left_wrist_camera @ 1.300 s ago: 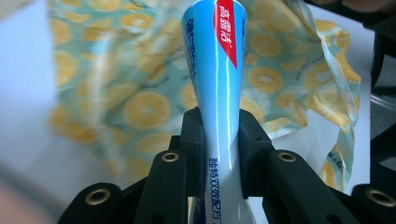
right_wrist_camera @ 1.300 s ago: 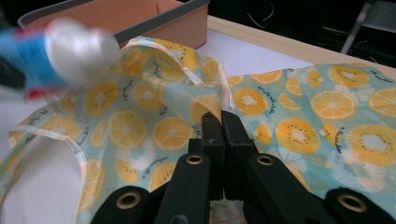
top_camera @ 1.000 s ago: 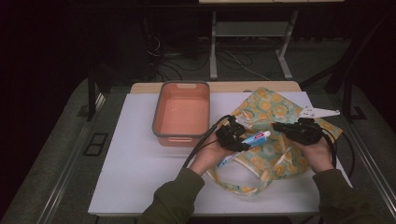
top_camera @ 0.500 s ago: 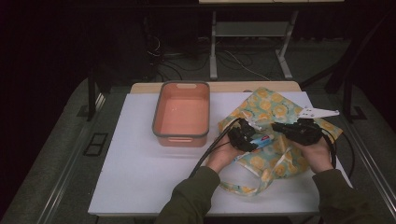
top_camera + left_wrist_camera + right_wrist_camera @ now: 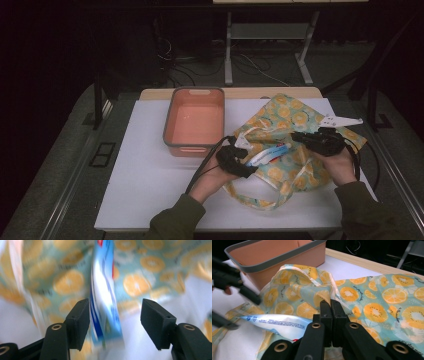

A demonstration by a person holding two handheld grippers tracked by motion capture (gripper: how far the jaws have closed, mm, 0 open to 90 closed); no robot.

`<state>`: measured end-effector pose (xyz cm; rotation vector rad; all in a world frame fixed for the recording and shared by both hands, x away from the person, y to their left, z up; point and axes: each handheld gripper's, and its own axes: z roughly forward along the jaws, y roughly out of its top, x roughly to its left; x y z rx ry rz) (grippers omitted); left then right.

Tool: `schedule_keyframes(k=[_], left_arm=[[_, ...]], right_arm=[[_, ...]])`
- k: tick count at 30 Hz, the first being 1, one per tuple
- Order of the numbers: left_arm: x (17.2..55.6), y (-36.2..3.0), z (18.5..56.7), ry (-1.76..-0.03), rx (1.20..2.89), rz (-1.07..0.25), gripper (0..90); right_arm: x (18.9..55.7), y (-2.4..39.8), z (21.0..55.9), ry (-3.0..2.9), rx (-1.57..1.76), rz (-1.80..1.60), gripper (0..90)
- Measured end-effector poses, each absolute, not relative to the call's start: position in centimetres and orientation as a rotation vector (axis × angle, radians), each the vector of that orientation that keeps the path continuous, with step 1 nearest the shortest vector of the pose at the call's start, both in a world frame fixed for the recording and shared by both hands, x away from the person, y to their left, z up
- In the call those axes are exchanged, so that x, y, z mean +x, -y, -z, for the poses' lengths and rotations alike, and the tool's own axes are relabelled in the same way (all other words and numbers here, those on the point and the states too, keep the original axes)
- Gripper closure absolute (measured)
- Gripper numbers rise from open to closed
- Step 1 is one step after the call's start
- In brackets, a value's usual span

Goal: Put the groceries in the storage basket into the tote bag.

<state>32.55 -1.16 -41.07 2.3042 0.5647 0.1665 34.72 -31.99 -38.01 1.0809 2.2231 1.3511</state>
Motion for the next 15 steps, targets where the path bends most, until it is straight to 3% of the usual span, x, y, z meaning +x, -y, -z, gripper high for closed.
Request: schedule_keyframes(k=[9, 15], left_arm=[[32.6, 0.0, 43.3, -0.594, 2.314, -0.179, 56.5], [32.7, 0.5, 42.7, -0.534, 2.338, -0.292, 81.1]], right_arm=[[34.7, 32.0, 38.1, -2.228, 1.078, -1.348, 89.2], [34.7, 31.8, 38.2, -2.233, 1.075, -1.345, 89.2]])
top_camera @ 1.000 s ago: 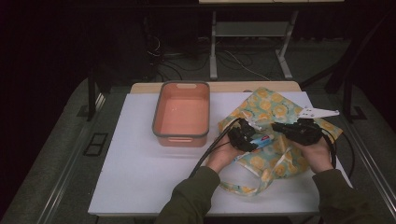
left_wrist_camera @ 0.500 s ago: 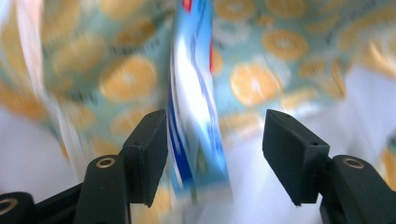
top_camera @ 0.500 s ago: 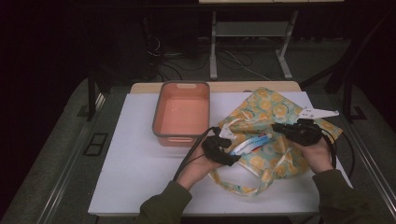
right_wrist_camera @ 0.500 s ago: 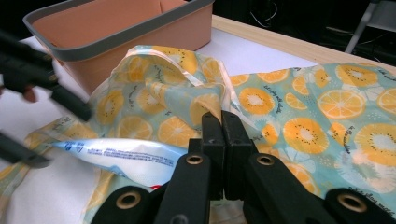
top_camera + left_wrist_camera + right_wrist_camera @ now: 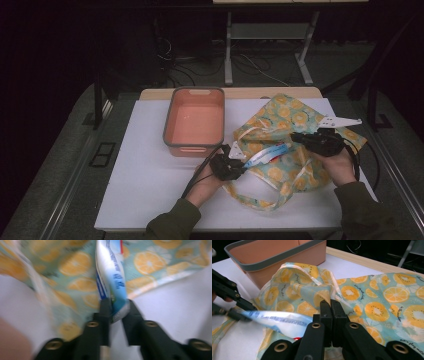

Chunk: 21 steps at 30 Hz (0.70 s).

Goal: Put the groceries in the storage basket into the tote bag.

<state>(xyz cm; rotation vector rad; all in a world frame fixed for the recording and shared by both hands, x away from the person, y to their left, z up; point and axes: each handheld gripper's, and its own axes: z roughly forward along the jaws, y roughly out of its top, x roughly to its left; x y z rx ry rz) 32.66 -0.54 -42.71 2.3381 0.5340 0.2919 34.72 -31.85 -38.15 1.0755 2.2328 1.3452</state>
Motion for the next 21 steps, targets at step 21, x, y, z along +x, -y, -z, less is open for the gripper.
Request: schedule_keyframes(k=[21], left_arm=[[36.3, 7.3, 43.3, -0.559, 2.260, -0.226, 87.5]], right_arm=[[34.8, 31.5, 38.3, -2.251, 1.067, -1.346, 89.2]])
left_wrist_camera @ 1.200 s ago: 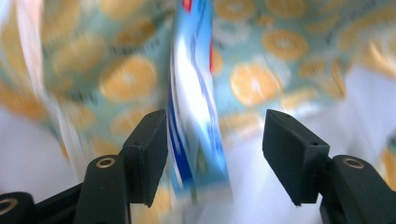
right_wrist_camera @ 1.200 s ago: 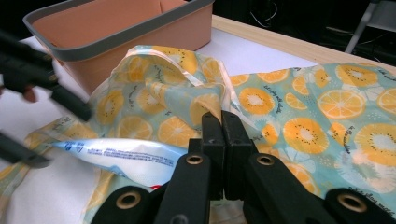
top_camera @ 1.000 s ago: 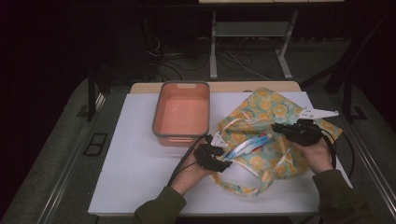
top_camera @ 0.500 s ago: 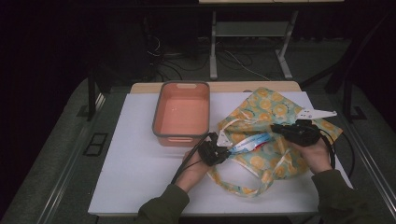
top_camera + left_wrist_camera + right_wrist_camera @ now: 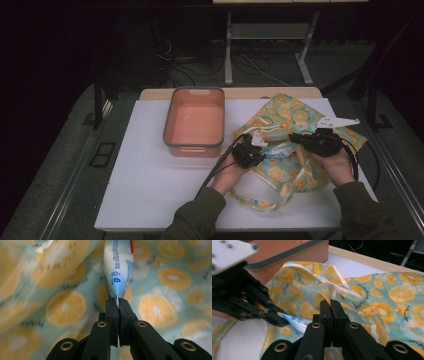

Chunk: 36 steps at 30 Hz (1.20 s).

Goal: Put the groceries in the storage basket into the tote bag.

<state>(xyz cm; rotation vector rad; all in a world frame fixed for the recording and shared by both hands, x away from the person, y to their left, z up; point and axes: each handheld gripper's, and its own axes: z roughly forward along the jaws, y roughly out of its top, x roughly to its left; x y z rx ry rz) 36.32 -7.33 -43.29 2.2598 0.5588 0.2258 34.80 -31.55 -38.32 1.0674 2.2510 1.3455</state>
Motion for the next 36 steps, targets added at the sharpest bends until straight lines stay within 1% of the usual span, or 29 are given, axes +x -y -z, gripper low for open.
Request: schedule_keyframes(k=[12, 17, 18, 20, 24, 36], left_arm=[[38.4, 11.2, 43.7, -0.596, 2.220, -0.203, 87.3], [38.6, 11.3, 43.6, -0.603, 2.226, -0.204, 85.9], [38.5, 11.0, 43.5, -0.601, 2.224, -0.208, 85.5], [38.3, 10.1, 43.2, -0.605, 2.207, -0.217, 79.3], [37.4, 7.8, 42.4, -0.594, 2.187, -0.221, 73.7], [32.8, -0.1, 41.2, -0.564, 2.215, -0.285, 56.4]], right_arm=[[34.8, 31.4, 38.4, -2.259, 1.061, -1.345, 89.3], [34.8, 31.4, 38.4, -2.262, 1.057, -1.345, 89.3], [34.8, 31.3, 38.4, -2.263, 1.055, -1.345, 89.3], [34.7, 31.3, 38.4, -2.263, 1.053, -1.345, 89.2], [34.7, 31.4, 38.4, -2.260, 1.054, -1.343, 89.2], [34.7, 31.6, 38.4, -2.257, 1.068, -1.345, 89.3]])
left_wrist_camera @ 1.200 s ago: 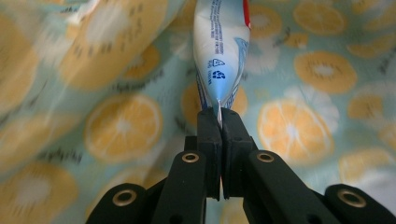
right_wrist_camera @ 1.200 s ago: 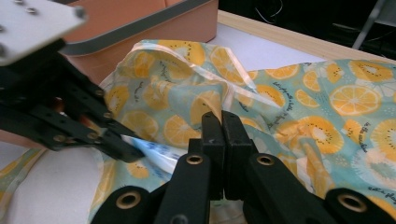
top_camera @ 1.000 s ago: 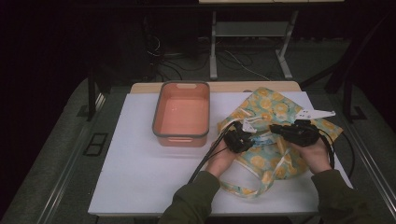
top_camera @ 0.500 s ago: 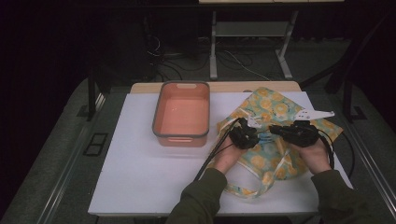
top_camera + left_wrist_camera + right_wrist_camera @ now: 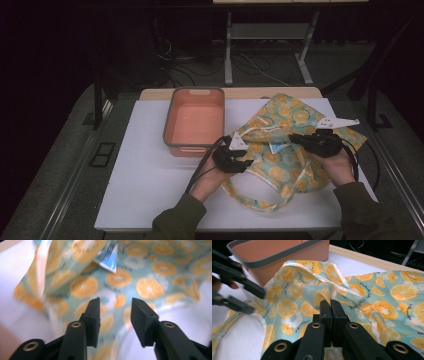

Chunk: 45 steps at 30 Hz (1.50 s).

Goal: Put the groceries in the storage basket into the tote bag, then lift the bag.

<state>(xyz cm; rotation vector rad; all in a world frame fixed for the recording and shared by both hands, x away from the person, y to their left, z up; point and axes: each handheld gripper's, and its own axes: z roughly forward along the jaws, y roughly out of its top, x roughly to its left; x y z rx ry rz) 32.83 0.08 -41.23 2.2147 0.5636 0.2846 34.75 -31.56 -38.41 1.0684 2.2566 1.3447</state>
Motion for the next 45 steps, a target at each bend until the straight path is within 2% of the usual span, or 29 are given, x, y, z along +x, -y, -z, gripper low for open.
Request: schedule_keyframes(k=[5, 10, 16, 20, 22, 25, 26, 31, 33, 36, 40, 45], left_arm=[[31.8, -2.4, 42.5, -0.617, 2.241, -0.318, 46.6], [32.0, -2.6, 43.8, -0.641, 2.273, -0.307, 41.3], [32.8, -2.2, 45.0, -0.677, 2.288, -0.283, 41.6], [33.0, -2.3, 45.1, -0.677, 2.270, -0.274, 52.3], [33.0, -2.2, 45.1, -0.675, 2.263, -0.266, 68.6], [33.1, -2.1, 45.1, -0.678, 2.252, -0.247, 85.6], [33.1, -2.1, 45.1, -0.684, 2.250, -0.242, 88.2], [33.4, -2.3, 45.2, -0.707, 2.233, -0.204, 88.8], [33.4, -2.3, 45.2, -0.703, 2.234, -0.207, 88.8], [33.4, -2.4, 45.2, -0.707, 2.235, -0.204, 88.9], [33.5, -2.5, 45.2, -0.710, 2.229, -0.194, 88.9], [33.5, -2.5, 45.3, -0.730, 2.217, -0.179, 89.0]], right_arm=[[34.7, 31.5, 38.5, -2.263, 1.066, -1.341, 89.2], [34.6, 31.4, 38.6, -2.268, 1.064, -1.339, 89.2], [34.6, 31.3, 38.7, -2.273, 1.063, -1.338, 89.3], [34.6, 31.2, 38.7, -2.279, 1.058, -1.334, 89.2], [34.6, 31.1, 38.8, -2.288, 1.054, -1.329, 89.2], [34.3, 31.0, 39.0, -2.308, 1.047, -1.332, 89.2], [34.1, 30.9, 39.0, -2.319, 1.041, -1.328, 89.2], [32.7, 30.4, 39.5, -2.413, 1.014, -1.295, 87.9], [32.1, 30.3, 39.5, -2.414, 1.021, -1.281, 77.5], [30.8, 29.9, 38.9, -2.412, 1.001, -1.288, 67.8], [28.4, 29.0, 38.6, -2.458, 0.928, -1.308, 60.2], [26.8, 27.7, 41.2, -2.586, 0.887, -1.154, 49.1]])
